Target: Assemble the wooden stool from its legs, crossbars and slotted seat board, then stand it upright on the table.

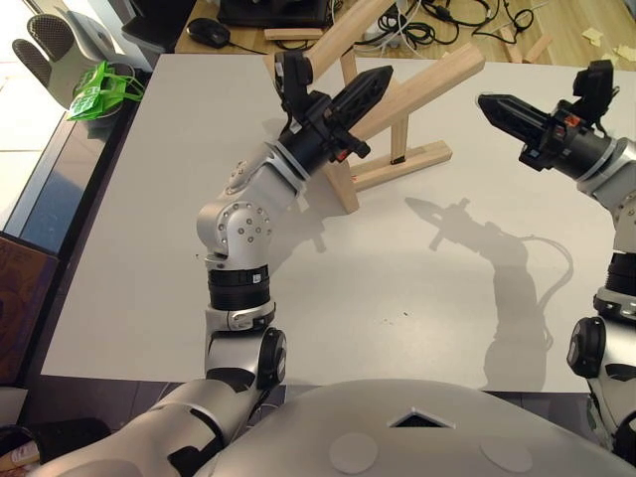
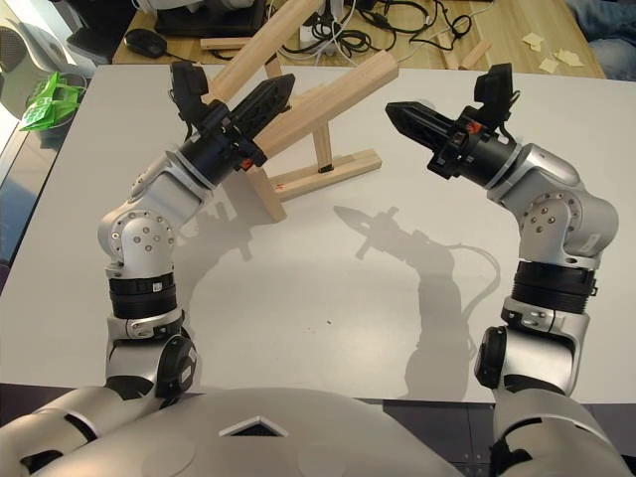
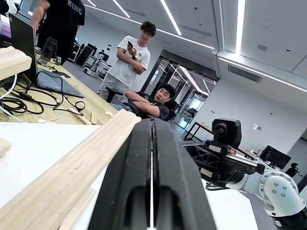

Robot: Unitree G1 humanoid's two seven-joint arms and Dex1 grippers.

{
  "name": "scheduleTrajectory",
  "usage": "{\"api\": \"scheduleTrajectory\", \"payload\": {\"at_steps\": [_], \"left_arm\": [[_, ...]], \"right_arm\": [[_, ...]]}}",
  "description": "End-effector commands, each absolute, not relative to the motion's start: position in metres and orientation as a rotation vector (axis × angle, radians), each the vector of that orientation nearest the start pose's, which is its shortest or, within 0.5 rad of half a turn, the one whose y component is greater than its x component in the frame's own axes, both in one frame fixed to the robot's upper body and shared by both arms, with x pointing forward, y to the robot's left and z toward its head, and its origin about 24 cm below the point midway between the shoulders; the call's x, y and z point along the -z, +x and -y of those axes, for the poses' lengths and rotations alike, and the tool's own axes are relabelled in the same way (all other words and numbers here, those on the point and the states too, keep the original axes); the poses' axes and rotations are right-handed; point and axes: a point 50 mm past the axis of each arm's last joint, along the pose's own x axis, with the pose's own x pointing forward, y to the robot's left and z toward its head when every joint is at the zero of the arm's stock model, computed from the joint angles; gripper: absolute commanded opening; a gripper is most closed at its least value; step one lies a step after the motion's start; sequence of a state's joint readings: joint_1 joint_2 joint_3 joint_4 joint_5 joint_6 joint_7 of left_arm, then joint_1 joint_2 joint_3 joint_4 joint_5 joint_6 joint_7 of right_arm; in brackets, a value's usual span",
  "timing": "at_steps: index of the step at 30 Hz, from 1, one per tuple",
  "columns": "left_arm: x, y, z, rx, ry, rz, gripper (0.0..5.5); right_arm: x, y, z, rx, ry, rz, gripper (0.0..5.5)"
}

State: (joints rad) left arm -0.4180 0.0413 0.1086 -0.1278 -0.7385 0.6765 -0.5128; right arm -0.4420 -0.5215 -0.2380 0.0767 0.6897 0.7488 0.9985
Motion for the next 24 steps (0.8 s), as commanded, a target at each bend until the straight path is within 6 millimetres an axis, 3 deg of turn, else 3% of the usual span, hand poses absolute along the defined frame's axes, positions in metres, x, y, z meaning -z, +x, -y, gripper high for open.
{"api": "scheduleTrajectory", "payload": {"at_steps": [1, 8, 12, 16, 24], "left_arm": [[-0.15, 0.304, -0.102, 0.808, -0.604, 0.042, 0.01], [-0.142, 0.338, -0.135, 0.39, -0.512, 0.085, 0.01], [-0.136, 0.345, -0.147, 0.293, -0.444, 0.089, 0.01], [-0.131, 0.363, -0.169, 0.125, -0.248, 0.074, 0.01], [-0.116, 0.377, -0.157, 0.179, 0.005, 0.02, 0.01]], "right_arm": [[-0.155, 0.297, 0.215, -1.006, 0.331, -0.109, 0.0], [-0.148, 0.298, 0.213, -0.985, 0.294, -0.143, 0.0], [-0.144, 0.299, 0.211, -0.976, 0.274, -0.171, 0.0], [-0.141, 0.299, 0.21, -0.961, 0.256, -0.181, 0.0], [-0.14, 0.3, 0.209, -0.954, 0.24, -0.183, 0.0]]}}
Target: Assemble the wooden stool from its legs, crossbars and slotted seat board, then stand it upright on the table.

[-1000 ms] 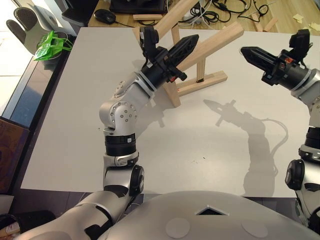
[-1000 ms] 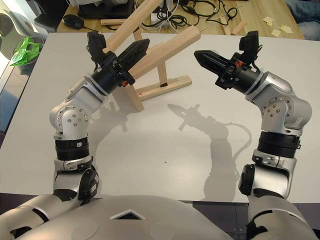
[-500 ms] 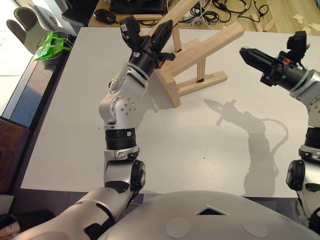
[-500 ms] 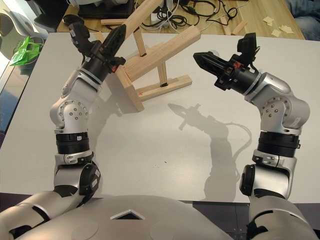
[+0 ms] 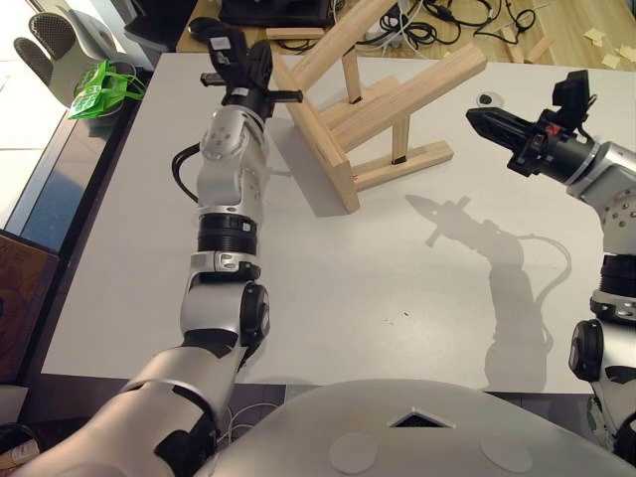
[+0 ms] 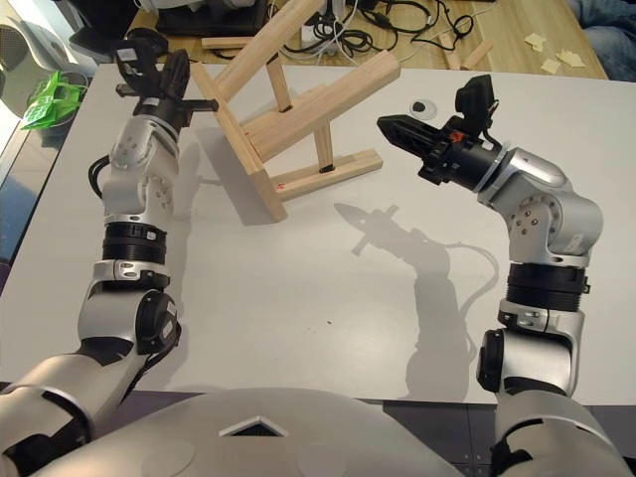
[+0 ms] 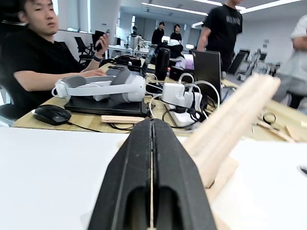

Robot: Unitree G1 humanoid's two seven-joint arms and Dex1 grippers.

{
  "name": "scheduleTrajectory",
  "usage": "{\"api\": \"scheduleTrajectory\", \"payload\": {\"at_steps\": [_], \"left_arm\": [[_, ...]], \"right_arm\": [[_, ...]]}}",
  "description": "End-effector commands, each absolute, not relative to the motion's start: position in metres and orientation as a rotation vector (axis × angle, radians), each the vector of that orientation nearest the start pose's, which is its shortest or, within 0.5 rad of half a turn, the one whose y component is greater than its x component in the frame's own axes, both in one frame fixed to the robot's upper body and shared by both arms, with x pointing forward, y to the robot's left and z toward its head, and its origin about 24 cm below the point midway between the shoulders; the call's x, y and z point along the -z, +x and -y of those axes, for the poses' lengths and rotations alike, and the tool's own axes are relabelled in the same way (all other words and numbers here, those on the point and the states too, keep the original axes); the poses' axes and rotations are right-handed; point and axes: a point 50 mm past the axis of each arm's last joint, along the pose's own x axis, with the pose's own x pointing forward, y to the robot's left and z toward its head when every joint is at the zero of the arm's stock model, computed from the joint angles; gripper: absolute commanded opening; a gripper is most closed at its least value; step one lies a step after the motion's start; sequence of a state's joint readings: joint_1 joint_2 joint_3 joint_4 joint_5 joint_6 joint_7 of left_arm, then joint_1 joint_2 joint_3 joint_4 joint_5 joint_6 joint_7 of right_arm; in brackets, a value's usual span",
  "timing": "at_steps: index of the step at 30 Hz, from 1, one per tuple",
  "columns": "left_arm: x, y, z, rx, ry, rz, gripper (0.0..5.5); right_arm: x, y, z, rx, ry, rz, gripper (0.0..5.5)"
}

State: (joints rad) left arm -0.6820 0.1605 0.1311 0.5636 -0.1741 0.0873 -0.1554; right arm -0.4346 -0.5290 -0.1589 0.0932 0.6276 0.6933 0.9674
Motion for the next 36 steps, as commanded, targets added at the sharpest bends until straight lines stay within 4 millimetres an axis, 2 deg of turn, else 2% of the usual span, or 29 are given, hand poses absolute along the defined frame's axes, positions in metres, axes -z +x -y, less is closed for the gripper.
{"api": "scheduleTrajectory", "payload": {"at_steps": [1, 4, 11, 18, 27, 30, 32, 34, 36], "left_arm": [[-0.111, 0.376, -0.155, 0.187, 0.025, -0.008, 0.01], [-0.1, 0.372, -0.151, 0.207, 0.063, -0.068, 0.01], [-0.093, 0.359, -0.134, 0.287, 0.017, -0.105, 0.01], [-0.07, 0.324, -0.1, 0.398, -0.032, -0.189, 0.01], [-0.08, 0.303, -0.056, 0.52, -0.111, -0.203, 0.01], [-0.09, 0.296, -0.042, 0.567, -0.139, -0.186, 0.01], [-0.105, 0.295, -0.038, 0.588, -0.155, -0.129, 0.01], [-0.139, 0.3, -0.043, 0.571, -0.188, 0.028, 0.01], [-0.18, 0.318, -0.064, 0.466, -0.222, 0.193, 0.01]], "right_arm": [[-0.14, 0.3, 0.208, -0.954, 0.239, -0.183, 0.0], [-0.139, 0.3, 0.208, -0.954, 0.235, -0.184, 0.0], [-0.14, 0.301, 0.208, -0.952, 0.23, -0.179, 0.0], [-0.14, 0.302, 0.208, -0.948, 0.232, -0.171, 0.0], [-0.144, 0.302, 0.214, -0.935, 0.234, -0.149, 0.0], [-0.146, 0.303, 0.217, -0.927, 0.233, -0.142, 0.0], [-0.147, 0.303, 0.218, -0.924, 0.232, -0.14, 0.0], [-0.146, 0.303, 0.219, -0.92, 0.233, -0.138, 0.0], [-0.146, 0.303, 0.22, -0.917, 0.233, -0.136, 0.0]]}}
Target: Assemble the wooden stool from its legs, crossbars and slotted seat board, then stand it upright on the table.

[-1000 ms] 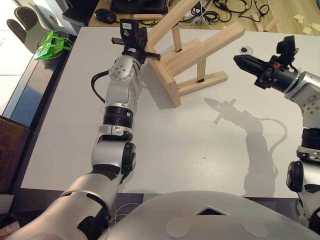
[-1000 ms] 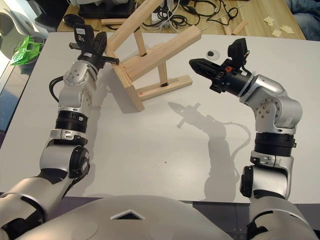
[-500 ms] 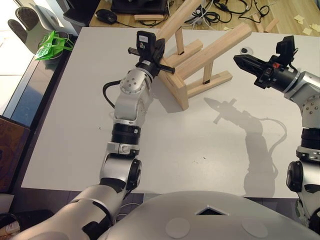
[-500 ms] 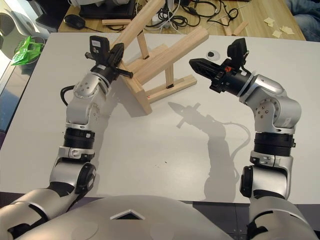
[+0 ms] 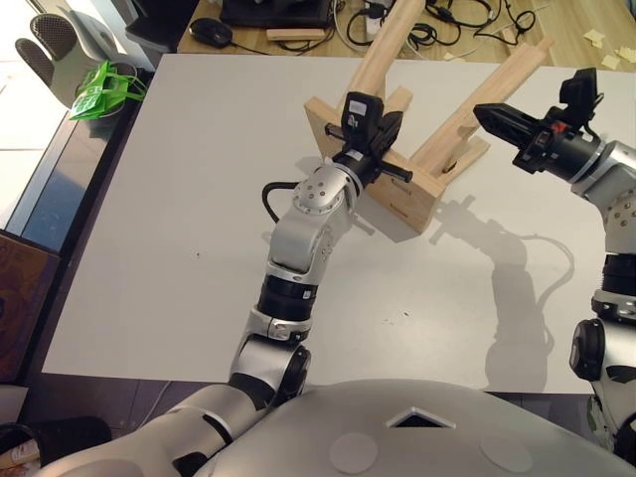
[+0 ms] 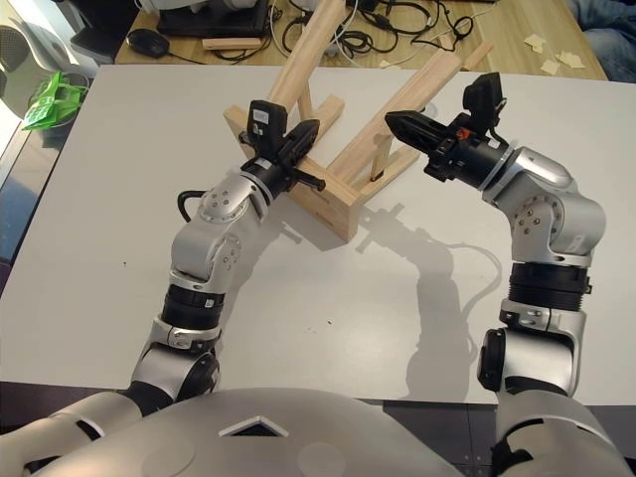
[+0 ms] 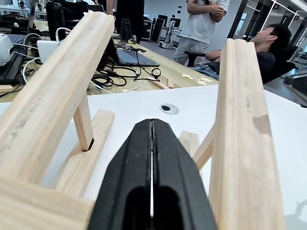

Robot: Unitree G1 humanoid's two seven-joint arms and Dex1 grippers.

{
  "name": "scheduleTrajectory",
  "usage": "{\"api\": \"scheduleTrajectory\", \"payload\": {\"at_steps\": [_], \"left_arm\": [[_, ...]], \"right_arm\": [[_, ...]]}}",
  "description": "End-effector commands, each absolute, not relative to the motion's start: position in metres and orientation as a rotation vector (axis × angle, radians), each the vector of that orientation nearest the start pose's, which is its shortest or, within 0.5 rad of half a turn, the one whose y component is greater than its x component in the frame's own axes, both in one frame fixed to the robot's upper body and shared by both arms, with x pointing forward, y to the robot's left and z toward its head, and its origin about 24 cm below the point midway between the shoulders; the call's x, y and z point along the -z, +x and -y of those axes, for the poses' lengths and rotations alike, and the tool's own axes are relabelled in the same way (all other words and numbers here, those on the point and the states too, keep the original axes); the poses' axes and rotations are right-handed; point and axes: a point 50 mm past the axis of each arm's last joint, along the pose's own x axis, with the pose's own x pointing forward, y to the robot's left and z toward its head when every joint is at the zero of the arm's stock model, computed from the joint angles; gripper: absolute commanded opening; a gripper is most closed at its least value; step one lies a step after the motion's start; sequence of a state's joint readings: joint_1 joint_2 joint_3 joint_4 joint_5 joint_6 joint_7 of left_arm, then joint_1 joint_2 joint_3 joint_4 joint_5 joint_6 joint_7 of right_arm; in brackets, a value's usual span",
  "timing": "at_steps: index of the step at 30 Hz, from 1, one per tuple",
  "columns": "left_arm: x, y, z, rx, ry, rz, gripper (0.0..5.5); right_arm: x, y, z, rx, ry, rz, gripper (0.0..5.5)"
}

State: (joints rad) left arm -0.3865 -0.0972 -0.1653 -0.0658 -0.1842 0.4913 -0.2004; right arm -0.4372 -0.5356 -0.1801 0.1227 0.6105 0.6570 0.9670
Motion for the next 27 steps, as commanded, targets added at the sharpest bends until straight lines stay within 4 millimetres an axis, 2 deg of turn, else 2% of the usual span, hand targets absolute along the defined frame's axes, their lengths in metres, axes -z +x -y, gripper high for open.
{"api": "scheduleTrajectory", "payload": {"at_steps": [1, 2, 4, 6, 8, 10, 12, 16, 22, 27], "left_arm": [[-0.194, 0.328, -0.076, 0.4, -0.215, 0.241, 0.01], [-0.204, 0.337, -0.089, 0.336, -0.201, 0.271, 0.01], [-0.204, 0.36, -0.115, 0.224, -0.087, 0.251, 0.01], [-0.187, 0.379, -0.139, 0.162, 0.04, 0.167, 0.01], [-0.165, 0.389, -0.154, 0.16, 0.176, 0.071, 0.01], [-0.14, 0.394, -0.165, 0.18, 0.303, -0.023, 0.01], [-0.126, 0.395, -0.171, 0.194, 0.348, -0.072, 0.01], [-0.105, 0.392, -0.167, 0.259, 0.339, -0.111, 0.01], [-0.091, 0.381, -0.146, 0.421, 0.321, -0.11, 0.01], [-0.078, 0.367, -0.136, 0.532, 0.295, -0.14, 0.01]], "right_arm": [[-0.146, 0.303, 0.22, -0.916, 0.233, -0.136, 0.0], [-0.146, 0.304, 0.22, -0.916, 0.234, -0.136, 0.0], [-0.146, 0.304, 0.22, -0.917, 0.234, -0.137, 0.0], [-0.145, 0.304, 0.219, -0.919, 0.234, -0.137, 0.0], [-0.145, 0.304, 0.217, -0.923, 0.234, -0.138, 0.0], [-0.144, 0.304, 0.217, -0.923, 0.234, -0.139, 0.0], [-0.144, 0.304, 0.217, -0.922, 0.235, -0.14, 0.0], [-0.142, 0.303, 0.217, -0.921, 0.236, -0.145, 0.0], [-0.143, 0.303, 0.218, -0.918, 0.231, -0.143, 0.0], [-0.144, 0.304, 0.222, -0.895, 0.228, -0.138, 0.0]]}}
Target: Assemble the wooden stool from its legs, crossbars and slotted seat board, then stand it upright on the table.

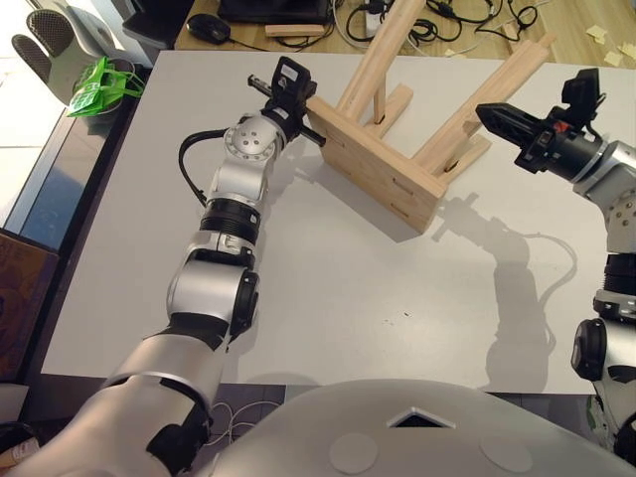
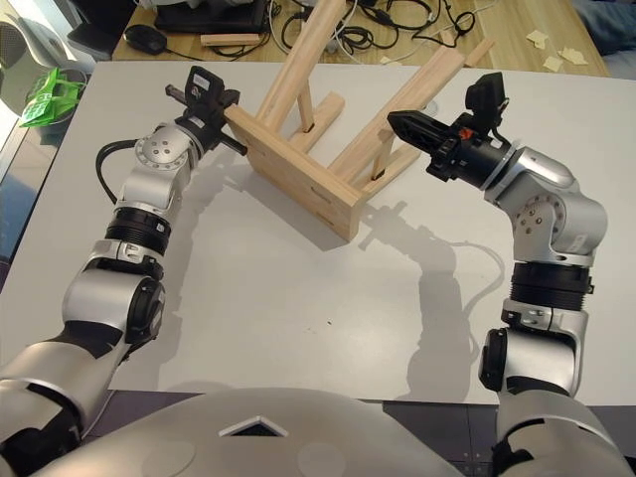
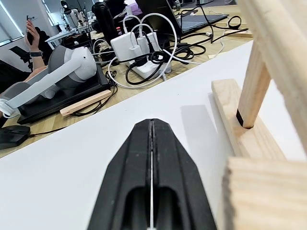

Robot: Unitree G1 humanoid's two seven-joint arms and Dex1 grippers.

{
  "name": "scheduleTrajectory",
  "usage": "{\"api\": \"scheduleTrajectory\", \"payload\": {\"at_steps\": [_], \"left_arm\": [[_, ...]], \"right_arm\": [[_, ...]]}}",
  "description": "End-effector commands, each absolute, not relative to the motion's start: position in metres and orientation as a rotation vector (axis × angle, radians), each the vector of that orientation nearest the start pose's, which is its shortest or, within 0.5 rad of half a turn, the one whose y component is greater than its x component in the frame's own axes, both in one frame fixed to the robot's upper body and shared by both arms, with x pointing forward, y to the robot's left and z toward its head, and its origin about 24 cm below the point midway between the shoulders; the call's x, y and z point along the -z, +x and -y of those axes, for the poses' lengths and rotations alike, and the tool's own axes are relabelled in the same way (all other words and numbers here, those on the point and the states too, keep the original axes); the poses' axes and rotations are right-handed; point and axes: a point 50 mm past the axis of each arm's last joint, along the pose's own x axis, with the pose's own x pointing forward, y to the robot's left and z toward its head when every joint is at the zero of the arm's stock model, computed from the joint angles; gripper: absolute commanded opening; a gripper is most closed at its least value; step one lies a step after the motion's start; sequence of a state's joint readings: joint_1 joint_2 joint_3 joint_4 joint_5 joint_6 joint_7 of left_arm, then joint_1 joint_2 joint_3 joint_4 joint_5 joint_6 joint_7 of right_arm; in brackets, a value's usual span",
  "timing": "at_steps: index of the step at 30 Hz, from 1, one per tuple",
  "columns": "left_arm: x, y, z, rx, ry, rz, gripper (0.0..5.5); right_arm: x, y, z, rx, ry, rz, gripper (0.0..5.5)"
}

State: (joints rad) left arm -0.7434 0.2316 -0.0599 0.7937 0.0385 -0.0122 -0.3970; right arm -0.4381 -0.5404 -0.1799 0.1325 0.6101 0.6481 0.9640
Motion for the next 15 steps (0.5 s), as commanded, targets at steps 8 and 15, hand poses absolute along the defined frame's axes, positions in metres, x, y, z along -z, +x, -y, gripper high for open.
{"api": "scheduleTrajectory", "payload": {"at_steps": [8, 15], "left_arm": [[-0.078, 0.343, -0.11, 0.618, 0.253, -0.126, 0.01], [-0.086, 0.306, -0.082, 0.719, 0.215, -0.135, 0.01]], "right_arm": [[-0.133, 0.293, 0.248, -0.813, 0.21, -0.205, 0.0], [-0.126, 0.264, 0.288, -0.699, 0.181, -0.301, 0.0]]}}
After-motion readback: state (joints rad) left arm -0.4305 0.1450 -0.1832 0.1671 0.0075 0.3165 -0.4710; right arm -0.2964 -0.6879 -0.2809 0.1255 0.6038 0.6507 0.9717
